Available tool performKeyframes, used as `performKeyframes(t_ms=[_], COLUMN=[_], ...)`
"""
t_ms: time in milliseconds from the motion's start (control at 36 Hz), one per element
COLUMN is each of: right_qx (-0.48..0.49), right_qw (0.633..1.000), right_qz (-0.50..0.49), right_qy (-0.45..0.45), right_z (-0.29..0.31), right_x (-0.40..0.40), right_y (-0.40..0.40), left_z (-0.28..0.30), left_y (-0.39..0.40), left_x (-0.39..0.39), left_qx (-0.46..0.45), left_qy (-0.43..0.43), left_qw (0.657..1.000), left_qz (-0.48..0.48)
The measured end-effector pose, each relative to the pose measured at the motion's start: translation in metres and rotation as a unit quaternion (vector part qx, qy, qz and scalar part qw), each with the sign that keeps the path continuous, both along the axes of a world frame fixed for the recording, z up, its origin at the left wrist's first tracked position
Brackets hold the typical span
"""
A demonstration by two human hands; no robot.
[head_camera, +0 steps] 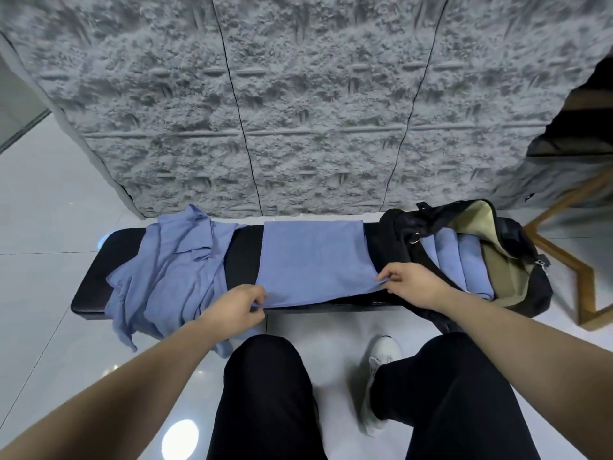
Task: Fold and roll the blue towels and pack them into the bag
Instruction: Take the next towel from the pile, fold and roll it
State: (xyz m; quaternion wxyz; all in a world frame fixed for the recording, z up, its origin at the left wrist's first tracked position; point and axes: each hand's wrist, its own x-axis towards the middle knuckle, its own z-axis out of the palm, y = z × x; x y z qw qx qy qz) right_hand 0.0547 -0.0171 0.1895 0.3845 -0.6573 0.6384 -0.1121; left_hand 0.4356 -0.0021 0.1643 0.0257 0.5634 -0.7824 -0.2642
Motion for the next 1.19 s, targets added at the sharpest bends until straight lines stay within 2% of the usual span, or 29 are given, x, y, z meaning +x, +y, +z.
performKeyframes(t_ms=[139,306,528,667,944,1194], right_qx=[0.008,0.013,0.018,0.041,0.044,0.03], right_qw=[1.0,0.999,0.995,0.985,0.978,0.947], right_qz=[-0.008,-0.041,-0.065,-0.081,-0.108,-0.215], right_qy=[0.002,-0.029,-0.069,-0.147,-0.173,-0.238], right_z=[-0.002,-0.004,-0.012,-0.014,-0.019,-0.03], right_x=[0.001,-0.001,-0.003,-0.001,0.009,0.023], right_y=[0.015,0.028,0.039,0.041,0.03,-0.012], left_z=[0.001,0.005,0.0,-0.006,-0.011,-0.015], left_y=[0.012,0.018,0.02,0.016,0.003,-0.044], left_x=[-0.002,-0.006,-0.004,0.005,0.009,0.002], left_qx=[0.035,0.002,0.024,0.065,0.057,0.036], left_qy=[0.04,0.151,0.214,0.281,0.303,0.303], left_qw=[0.997,0.979,0.963,0.939,0.926,0.916], left_qz=[0.055,0.134,0.161,0.188,0.218,0.262])
